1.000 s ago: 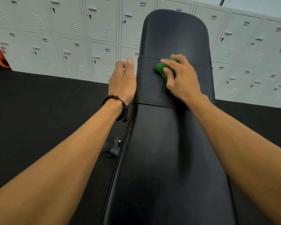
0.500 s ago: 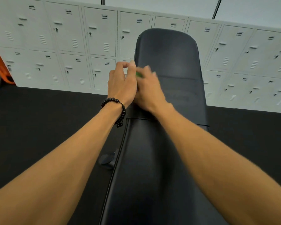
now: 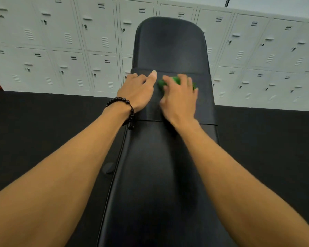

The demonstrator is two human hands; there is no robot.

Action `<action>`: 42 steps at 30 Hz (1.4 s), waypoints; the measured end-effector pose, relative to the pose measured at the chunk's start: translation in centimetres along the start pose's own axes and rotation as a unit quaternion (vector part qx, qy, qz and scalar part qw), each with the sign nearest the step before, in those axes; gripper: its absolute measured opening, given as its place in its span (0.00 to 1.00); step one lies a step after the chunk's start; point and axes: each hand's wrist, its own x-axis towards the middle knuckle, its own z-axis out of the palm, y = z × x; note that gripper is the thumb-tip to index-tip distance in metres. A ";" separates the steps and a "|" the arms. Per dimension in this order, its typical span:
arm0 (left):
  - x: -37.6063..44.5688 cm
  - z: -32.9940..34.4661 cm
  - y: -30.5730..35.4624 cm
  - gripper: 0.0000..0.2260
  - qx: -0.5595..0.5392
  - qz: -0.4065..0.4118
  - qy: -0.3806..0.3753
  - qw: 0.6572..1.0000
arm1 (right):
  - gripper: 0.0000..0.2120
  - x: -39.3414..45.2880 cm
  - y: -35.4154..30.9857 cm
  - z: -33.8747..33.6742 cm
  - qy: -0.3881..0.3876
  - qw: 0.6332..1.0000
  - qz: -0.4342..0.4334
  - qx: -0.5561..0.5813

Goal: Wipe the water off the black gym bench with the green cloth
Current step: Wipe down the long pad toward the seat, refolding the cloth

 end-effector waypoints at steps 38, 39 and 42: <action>-15.7 -5.7 5.3 0.17 -0.042 0.094 -0.154 0.983 | 0.09 -12.3 1.1 -16.7 -0.083 0.797 0.328 0.501; -16.4 -5.6 6.1 0.20 -0.069 0.094 -0.157 0.981 | 0.11 -12.9 0.4 -17.5 -0.108 0.761 0.349 0.536; -18.5 -5.6 7.7 0.26 -0.099 0.098 -0.186 0.973 | 0.28 -15.1 -1.1 -20.2 -0.213 0.643 0.359 0.643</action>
